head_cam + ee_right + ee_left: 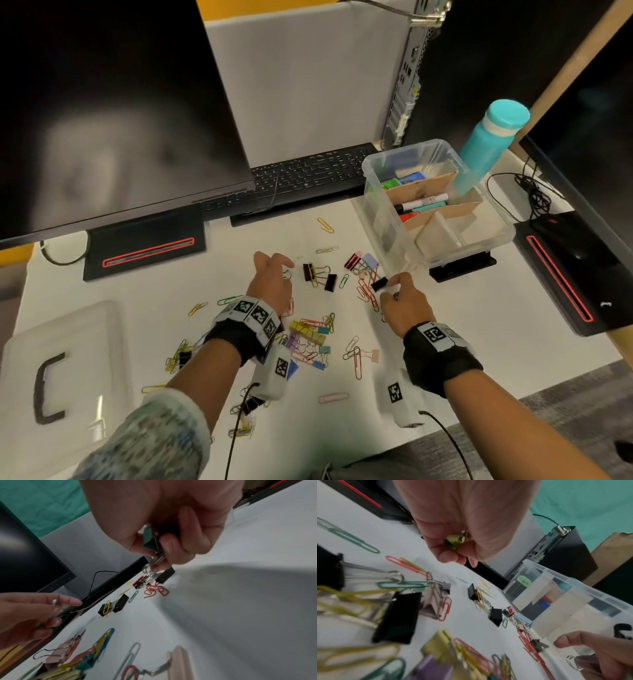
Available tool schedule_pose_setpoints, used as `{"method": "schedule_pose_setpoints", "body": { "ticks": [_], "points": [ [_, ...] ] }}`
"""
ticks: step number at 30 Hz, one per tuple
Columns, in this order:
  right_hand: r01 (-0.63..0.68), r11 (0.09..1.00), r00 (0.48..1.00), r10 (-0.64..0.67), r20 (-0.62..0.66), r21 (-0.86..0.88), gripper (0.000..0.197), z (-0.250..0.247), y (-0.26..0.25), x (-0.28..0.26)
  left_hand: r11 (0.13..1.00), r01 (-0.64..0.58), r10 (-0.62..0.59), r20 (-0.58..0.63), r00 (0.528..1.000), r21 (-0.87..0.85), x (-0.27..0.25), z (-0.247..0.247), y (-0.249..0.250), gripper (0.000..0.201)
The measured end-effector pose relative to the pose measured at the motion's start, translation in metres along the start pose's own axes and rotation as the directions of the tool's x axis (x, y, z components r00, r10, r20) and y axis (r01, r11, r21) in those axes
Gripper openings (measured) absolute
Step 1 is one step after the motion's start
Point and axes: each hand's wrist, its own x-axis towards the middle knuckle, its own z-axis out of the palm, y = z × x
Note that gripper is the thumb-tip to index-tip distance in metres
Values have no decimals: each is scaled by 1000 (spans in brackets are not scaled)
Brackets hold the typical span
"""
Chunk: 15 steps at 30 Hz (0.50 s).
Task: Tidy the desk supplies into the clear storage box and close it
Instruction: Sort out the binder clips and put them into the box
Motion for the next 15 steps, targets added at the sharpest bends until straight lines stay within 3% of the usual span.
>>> {"method": "schedule_pose_setpoints", "body": {
  "ticks": [3,6,8,12,15],
  "points": [
    [-50,998,999,50,-3,34,22,1,-3,3,999,10,-14,102,995,40,15,2,9,32],
    [-144,946,989,129,71,289,22,-2,-4,1,988,-49,24,165,986,147,26,8,14,52],
    [-186,906,980,142,142,379,24,-4,0,-1,977,-86,49,186,981,195,30,11,16,48],
    [-140,948,987,110,119,284,22,-5,4,0,971,-102,66,169,983,216,28,9,16,34],
    [-265,862,964,224,142,432,20,-8,-1,1,964,-114,83,133,988,240,17,-1,13,31]
  ]
}}
